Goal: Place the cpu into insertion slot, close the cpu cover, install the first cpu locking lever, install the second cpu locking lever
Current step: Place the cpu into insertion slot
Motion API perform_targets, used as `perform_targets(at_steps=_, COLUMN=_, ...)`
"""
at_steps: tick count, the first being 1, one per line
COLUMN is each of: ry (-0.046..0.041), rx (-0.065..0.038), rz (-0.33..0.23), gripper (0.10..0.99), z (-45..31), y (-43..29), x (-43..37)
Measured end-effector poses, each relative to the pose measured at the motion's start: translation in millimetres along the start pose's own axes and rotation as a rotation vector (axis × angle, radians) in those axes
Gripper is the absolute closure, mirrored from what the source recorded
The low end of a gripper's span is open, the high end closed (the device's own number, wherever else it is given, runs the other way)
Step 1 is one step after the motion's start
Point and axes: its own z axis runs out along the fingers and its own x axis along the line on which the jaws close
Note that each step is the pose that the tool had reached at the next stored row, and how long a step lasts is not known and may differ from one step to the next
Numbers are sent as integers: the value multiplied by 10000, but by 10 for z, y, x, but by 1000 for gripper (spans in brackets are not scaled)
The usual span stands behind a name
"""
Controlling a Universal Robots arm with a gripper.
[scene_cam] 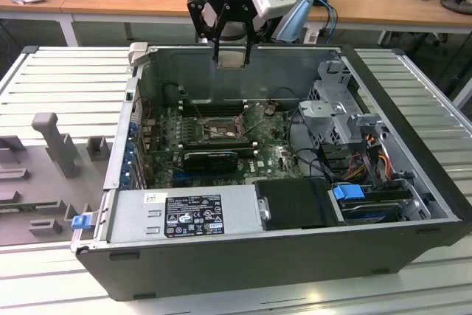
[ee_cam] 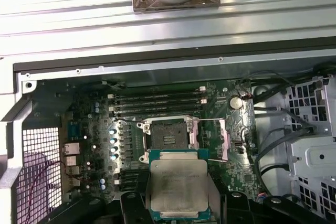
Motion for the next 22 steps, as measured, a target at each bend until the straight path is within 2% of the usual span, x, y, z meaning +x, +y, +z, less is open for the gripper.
perform_targets(at_steps=22, ry=-37, rx=-8, rz=405, gripper=557, z=4, y=0, x=0)
